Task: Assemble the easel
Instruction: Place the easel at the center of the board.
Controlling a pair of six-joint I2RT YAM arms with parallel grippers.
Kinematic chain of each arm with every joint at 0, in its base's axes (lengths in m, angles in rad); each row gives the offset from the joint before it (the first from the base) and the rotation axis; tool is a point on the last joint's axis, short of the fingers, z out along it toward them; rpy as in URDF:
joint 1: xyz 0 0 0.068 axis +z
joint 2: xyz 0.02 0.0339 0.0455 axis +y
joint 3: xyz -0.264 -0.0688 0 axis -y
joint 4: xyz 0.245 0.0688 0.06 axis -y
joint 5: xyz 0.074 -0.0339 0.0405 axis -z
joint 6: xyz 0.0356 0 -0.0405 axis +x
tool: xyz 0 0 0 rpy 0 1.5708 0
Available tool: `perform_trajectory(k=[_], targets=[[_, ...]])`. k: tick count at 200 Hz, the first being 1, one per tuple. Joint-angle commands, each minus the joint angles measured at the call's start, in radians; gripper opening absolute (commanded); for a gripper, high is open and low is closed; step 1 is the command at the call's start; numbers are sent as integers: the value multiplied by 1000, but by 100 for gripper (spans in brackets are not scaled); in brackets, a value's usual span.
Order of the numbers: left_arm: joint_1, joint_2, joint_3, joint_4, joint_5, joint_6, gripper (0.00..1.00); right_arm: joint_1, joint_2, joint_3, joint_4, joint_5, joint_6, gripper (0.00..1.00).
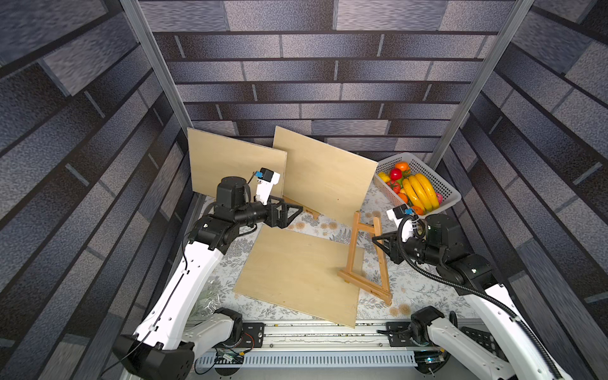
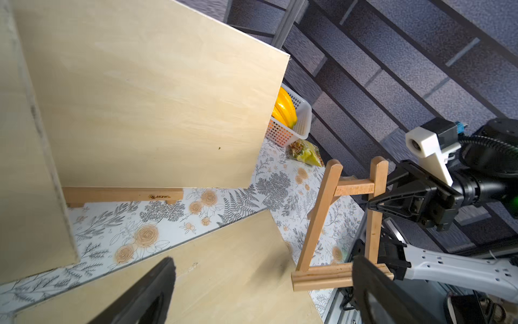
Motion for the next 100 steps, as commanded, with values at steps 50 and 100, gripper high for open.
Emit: perform_trajectory(k=[50, 100], targets=[[-4, -122, -172, 141, -95, -181, 100, -16, -172, -248, 415, 477, -53, 0], [-28, -130, -147, 87, -75, -147, 100, -25, -192, -433, 683, 518, -56, 0]])
